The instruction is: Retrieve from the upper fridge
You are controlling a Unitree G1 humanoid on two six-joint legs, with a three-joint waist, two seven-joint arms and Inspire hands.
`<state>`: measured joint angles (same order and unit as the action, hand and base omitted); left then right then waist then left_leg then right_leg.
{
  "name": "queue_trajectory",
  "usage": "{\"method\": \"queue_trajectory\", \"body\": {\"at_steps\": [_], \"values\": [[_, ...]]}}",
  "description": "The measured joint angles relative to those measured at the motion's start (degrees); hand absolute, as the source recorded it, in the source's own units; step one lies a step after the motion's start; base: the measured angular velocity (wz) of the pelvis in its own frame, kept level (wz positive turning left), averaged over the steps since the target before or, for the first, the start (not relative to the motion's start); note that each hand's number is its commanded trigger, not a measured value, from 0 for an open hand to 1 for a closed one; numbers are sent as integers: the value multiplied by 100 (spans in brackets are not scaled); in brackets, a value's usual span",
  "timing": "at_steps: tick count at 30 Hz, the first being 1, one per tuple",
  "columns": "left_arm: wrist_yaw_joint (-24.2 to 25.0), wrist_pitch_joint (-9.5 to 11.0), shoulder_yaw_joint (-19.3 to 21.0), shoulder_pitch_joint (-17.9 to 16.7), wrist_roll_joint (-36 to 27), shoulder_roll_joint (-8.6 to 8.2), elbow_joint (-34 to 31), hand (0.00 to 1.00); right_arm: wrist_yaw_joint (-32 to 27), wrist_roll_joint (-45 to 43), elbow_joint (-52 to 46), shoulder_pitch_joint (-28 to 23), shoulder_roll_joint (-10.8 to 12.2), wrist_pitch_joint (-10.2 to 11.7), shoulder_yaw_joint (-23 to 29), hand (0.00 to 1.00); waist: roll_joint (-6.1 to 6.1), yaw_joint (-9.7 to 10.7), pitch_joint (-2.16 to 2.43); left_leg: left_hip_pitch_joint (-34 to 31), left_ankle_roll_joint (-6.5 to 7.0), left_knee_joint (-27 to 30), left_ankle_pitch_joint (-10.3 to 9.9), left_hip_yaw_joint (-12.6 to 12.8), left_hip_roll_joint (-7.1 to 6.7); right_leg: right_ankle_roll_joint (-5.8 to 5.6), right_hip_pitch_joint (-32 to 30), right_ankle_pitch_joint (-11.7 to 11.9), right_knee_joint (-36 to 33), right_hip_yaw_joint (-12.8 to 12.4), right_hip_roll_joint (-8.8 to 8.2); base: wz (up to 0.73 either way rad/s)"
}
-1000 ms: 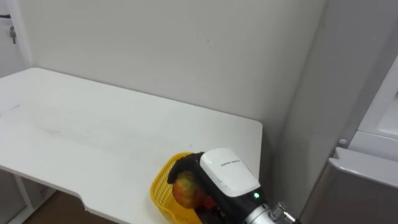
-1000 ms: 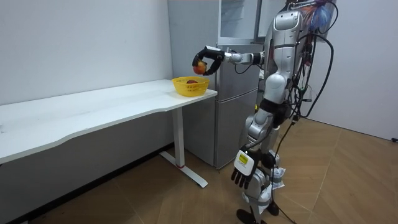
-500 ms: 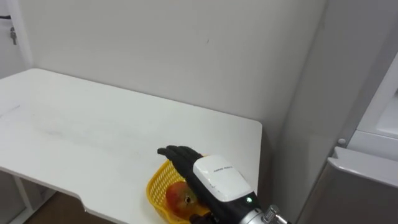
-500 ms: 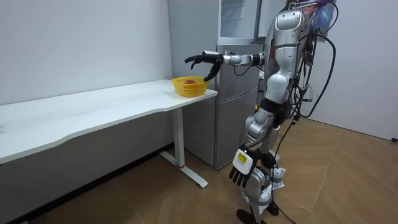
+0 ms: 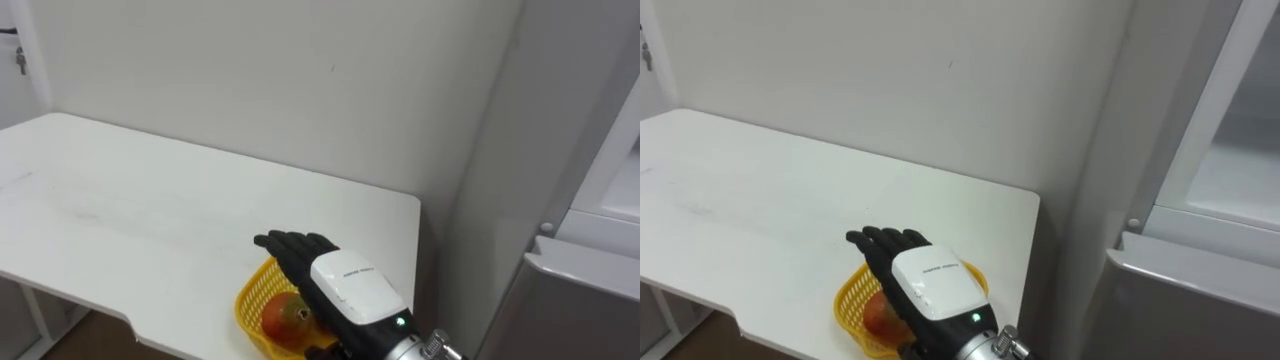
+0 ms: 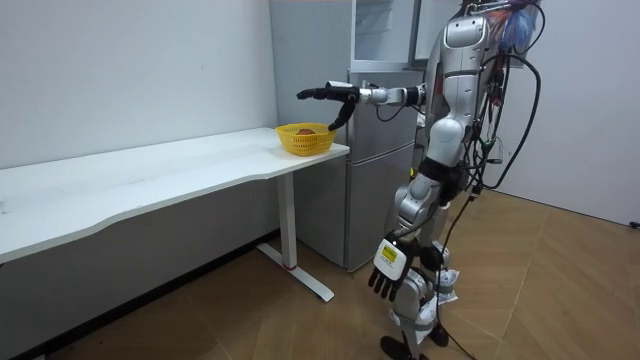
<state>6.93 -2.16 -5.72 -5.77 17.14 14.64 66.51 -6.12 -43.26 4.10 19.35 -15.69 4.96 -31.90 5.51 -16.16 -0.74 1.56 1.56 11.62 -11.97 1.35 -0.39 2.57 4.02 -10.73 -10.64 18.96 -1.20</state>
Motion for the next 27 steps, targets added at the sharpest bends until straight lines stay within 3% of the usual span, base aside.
{"method": "queue_trajectory", "body": {"at_steps": [9,20,23,27], "values": [[1,-1,0,-3,-4,-20,32,0,2,21,-3,0,2,4,17,0,-44,30,-9,0,0,-1,0,7,-1,0,2,0,-3,-13,0,0],[-65,-43,5,-29,103,-95,41,0,-254,467,-313,1,-2,59,679,0,-150,63,20,19,3,-6,1,42,-2,-1,1,1,-5,-56,-1,-2],[-76,-42,4,-85,95,-107,43,0,-268,754,-374,-2,5,56,738,0,-211,175,51,66,6,-20,3,95,1,-7,9,6,-8,-171,13,-9],[-122,-40,3,-137,96,-134,47,0,-372,879,-925,-32,5,73,857,0,-294,370,50,96,7,-42,3,143,5,-11,23,11,-11,-193,11,-7]]}}
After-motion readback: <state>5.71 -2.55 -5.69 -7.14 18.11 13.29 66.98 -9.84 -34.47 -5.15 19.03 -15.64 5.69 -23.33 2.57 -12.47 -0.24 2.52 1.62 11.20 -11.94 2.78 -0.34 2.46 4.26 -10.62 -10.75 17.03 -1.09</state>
